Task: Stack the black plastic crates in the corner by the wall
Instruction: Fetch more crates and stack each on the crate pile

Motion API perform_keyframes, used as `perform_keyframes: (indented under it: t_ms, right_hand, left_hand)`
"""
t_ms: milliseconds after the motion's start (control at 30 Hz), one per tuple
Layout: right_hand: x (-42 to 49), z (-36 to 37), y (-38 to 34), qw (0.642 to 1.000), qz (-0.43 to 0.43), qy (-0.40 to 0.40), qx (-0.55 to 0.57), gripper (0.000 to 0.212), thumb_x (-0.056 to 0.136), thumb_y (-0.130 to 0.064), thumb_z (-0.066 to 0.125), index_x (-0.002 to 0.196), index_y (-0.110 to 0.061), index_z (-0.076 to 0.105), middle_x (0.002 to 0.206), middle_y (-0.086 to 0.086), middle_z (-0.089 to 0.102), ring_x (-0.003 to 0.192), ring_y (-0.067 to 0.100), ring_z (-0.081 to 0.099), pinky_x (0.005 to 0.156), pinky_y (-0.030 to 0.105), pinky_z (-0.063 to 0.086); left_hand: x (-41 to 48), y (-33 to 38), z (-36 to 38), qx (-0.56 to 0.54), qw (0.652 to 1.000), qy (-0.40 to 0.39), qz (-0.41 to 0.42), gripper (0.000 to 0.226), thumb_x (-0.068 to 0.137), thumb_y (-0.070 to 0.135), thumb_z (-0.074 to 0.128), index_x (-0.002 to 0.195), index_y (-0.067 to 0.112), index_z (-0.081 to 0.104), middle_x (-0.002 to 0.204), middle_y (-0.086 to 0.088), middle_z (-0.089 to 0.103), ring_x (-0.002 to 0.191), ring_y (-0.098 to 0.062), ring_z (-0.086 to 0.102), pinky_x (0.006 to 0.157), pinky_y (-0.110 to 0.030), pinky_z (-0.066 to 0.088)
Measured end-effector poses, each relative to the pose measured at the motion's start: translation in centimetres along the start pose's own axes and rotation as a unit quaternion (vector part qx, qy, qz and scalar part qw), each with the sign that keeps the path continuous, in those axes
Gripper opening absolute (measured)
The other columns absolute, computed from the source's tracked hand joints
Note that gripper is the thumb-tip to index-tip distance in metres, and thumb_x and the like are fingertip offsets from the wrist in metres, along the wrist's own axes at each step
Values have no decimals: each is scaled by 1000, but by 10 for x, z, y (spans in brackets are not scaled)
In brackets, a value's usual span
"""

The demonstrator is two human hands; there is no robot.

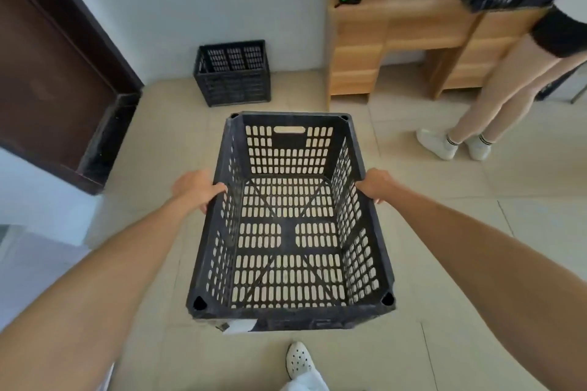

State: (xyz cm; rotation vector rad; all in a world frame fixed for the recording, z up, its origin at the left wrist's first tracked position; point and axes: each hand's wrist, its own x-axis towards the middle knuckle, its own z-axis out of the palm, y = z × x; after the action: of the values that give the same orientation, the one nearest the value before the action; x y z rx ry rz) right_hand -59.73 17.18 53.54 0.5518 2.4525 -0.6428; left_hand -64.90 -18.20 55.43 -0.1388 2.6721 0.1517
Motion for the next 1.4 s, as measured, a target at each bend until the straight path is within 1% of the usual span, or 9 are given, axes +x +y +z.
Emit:
perform_keyframes:
  t_ms: [100, 233, 333, 433, 533, 700, 933, 1100, 1400]
  right_hand:
    - [52, -17, -74, 999, -39, -6, -26, 37, 101, -23, 46, 119, 8, 55, 115, 22, 64, 82, 27, 61, 69, 31, 54]
    - [136, -40, -158, 994, -83, -19, -69, 36, 100, -19, 46, 121, 8, 54, 117, 22, 63, 104, 34, 64, 86, 36, 54]
    - [211, -59, -212, 988, -113, -40, -93, 34, 97, -18, 50, 118, 8, 56, 99, 17, 61, 88, 30, 62, 74, 32, 52]
    - [284, -92, -272, 983, -137, -50, -113, 32, 96, -16, 52, 116, 9, 56, 91, 13, 54, 81, 27, 54, 56, 25, 44]
    - [356, -126, -328, 979, -151, -43, -129, 30, 95, -14, 52, 119, 5, 57, 96, 14, 60, 81, 26, 55, 65, 28, 46]
    - [466, -166, -421, 975, -167, -37, -139, 32, 94, -12, 53, 123, 1, 57, 109, 15, 65, 85, 26, 60, 70, 31, 52]
    - [613, -209, -540, 975, -149, -64, -152, 30, 93, -4, 54, 121, 8, 56, 99, 17, 63, 90, 31, 64, 76, 31, 53]
    - [715, -254, -611, 976, -142, -55, -158, 26, 90, -4, 56, 115, 5, 58, 101, 17, 65, 96, 34, 65, 88, 42, 55]
    - [926, -298, -718, 966, -155, -65, -195, 32, 89, -13, 61, 118, -3, 52, 113, 17, 62, 104, 35, 60, 91, 44, 52]
  left_hand:
    - [50, -31, -40, -26, 999, 14, -32, 39, 96, 41, 51, 80, 9, 65, 63, -5, 70, 52, -15, 67, 69, -31, 55]
    - [125, -53, -82, -64, 996, 25, -59, 35, 97, 33, 53, 73, 8, 60, 58, -6, 66, 52, -18, 66, 70, -34, 56]
    - [191, -58, -110, -88, 992, 25, -88, 34, 98, 30, 52, 82, 2, 61, 60, -10, 66, 58, -24, 68, 72, -37, 57]
    - [255, -53, -150, -82, 990, 17, -113, 34, 101, 30, 45, 79, 6, 56, 56, -4, 58, 51, -15, 57, 54, -27, 43]
    - [320, -48, -197, -127, 985, 8, -118, 30, 103, 26, 43, 80, 8, 51, 59, -3, 52, 52, -13, 51, 48, -22, 31]
    - [446, -64, -242, -153, 975, -14, -161, 29, 102, 31, 46, 102, 3, 55, 63, -6, 58, 53, -15, 57, 47, -24, 34]
    - [636, -79, -312, -143, 978, -41, -145, 32, 100, 31, 50, 74, 13, 55, 61, 0, 61, 61, -14, 61, 68, -30, 46]
    - [766, -77, -372, -160, 974, -82, -142, 26, 98, 35, 53, 86, 12, 60, 65, 5, 62, 77, -16, 67, 86, -32, 48]
    - [980, -62, -398, -166, 968, -95, -160, 12, 97, 32, 55, 102, 21, 54, 76, 6, 65, 73, -12, 69, 88, -30, 47]
